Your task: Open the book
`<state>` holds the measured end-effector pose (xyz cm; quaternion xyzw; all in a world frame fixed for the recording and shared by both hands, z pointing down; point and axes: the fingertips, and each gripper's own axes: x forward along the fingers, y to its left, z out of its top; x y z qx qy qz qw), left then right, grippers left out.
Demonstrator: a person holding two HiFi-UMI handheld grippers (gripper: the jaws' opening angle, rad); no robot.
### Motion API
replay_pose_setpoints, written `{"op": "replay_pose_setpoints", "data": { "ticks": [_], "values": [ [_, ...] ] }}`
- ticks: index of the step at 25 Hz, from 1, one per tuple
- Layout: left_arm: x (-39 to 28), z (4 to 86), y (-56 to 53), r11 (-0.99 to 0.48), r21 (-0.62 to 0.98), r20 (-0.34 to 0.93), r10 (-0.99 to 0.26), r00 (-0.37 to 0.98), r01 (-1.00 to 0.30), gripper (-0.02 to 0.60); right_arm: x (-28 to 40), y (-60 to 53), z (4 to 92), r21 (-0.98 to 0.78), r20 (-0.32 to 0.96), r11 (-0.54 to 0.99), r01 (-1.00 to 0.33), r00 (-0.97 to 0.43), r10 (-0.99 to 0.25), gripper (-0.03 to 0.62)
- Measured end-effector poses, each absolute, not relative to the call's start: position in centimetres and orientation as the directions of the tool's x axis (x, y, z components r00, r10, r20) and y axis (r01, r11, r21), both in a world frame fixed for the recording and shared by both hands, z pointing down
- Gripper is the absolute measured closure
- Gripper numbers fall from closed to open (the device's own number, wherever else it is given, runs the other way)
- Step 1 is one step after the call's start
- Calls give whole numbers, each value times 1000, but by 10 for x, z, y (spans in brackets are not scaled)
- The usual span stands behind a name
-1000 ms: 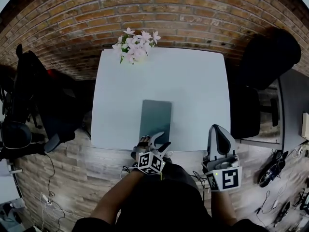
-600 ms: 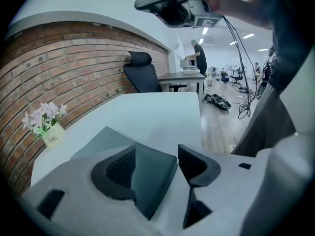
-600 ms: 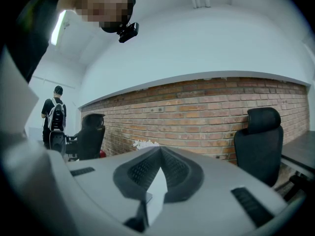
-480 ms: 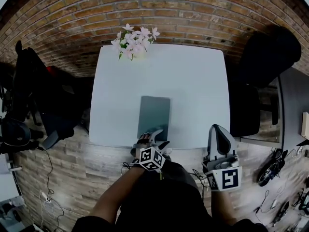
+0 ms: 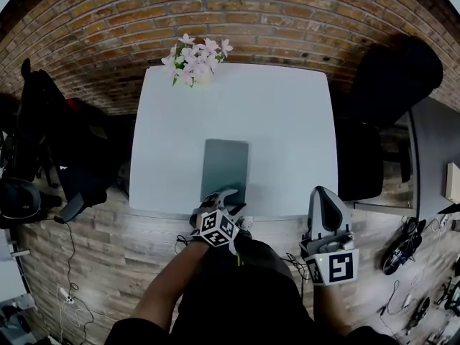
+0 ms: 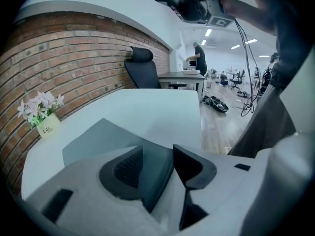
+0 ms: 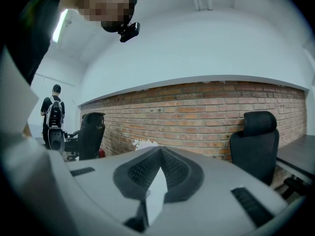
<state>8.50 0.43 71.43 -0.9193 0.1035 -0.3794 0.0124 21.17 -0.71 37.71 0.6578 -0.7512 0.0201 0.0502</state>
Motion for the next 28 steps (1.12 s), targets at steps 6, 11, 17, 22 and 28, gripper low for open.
{"op": "replay_pose_setpoints", "data": {
  "ticks": [6, 11, 17, 22, 28],
  "values": [
    [90, 707, 14, -978, -11, 655, -163, 738, -206, 513, 211, -1, 373, 35, 81, 130, -991, -127, -989, 582],
    [89, 695, 12, -970, 11, 614, -185, 767, -243, 535, 209, 0, 370, 25, 74, 132, -991, -130, -989, 582],
    [81, 665, 2, -953, -10, 547, -259, 796, -303, 548, 206, -5, 371, 25, 77, 139, -990, -137, -988, 582],
    [65, 634, -12, -920, 2, 476, -343, 810, -391, 549, 197, -12, 372, 24, 73, 159, -987, -157, -985, 582],
    [40, 603, -28, -876, 32, 407, -428, 807, -480, 549, 186, -20, 376, 31, 89, 189, -982, -185, -979, 582]
  ]
}}
